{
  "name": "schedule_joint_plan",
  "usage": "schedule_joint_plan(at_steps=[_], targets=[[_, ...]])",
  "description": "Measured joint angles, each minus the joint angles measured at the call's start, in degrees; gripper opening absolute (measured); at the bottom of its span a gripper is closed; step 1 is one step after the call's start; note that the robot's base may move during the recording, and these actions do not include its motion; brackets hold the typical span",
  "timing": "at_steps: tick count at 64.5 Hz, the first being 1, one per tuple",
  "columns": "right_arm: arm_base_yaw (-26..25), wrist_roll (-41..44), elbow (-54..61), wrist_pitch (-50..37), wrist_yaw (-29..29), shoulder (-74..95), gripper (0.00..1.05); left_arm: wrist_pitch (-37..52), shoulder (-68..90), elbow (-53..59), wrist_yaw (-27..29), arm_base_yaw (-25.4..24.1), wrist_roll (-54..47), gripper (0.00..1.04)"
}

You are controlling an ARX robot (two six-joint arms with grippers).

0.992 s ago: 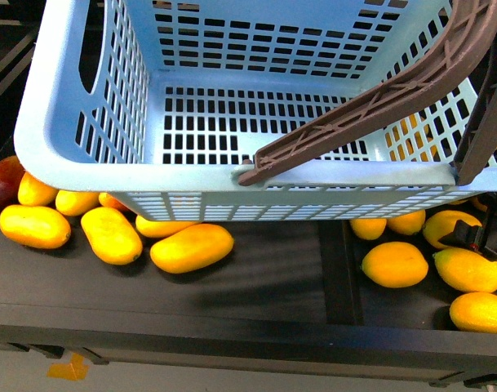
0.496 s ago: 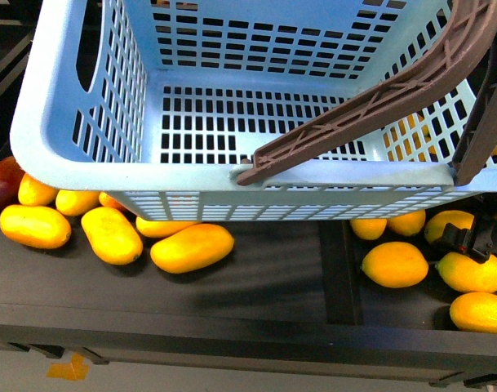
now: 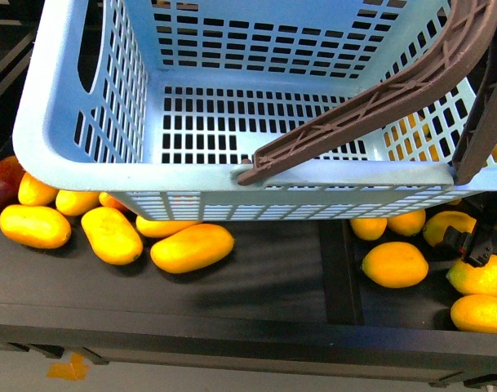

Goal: Pick lemon and mango into basket

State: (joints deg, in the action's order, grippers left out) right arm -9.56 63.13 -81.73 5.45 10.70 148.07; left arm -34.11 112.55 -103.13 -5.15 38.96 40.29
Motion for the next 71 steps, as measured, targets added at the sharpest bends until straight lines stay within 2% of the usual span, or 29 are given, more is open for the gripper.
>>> schedule_joint_plan(at_steps=[11,20,30,39,41,48,69,71], targets=[[-1.6,-4.4,3.7,-2.1,3.9,-2.4,0.72,0.0,0.0,0.0,0.0,0.0,0.0,0.16],[-4.6,-11.0,8.6,-6.3,10.0,-9.3,0.72,0.0,0.0,0.0,0.0,0.0,0.0,0.16],[-8.4,-29.1,18.8,-19.3,23.1,-27.6,0.72,0.0,0.0,0.0,0.0,0.0,0.0,0.16],[-7.1,-47.4,26.9,-31.3,28.9,-45.7,0.72,0.0,0.0,0.0,0.0,0.0,0.0,0.16],[-6.1,-51.6,27.9,-33.2,29.2,-49.2,0.72,0.0,0.0,0.0,0.0,0.0,0.0,0.16],[-2.4,-57.0,29.4,-34.4,28.2,-55.5,0.72,0.0,0.0,0.0,0.0,0.0,0.0,0.16],[10.3,-60.6,35.7,-36.3,18.5,-54.3,0.71,0.0,0.0,0.0,0.0,0.0,0.0,0.16],[11.1,-60.8,36.2,-36.7,18.3,-54.1,0.74,0.0,0.0,0.0,0.0,0.0,0.0,0.16]])
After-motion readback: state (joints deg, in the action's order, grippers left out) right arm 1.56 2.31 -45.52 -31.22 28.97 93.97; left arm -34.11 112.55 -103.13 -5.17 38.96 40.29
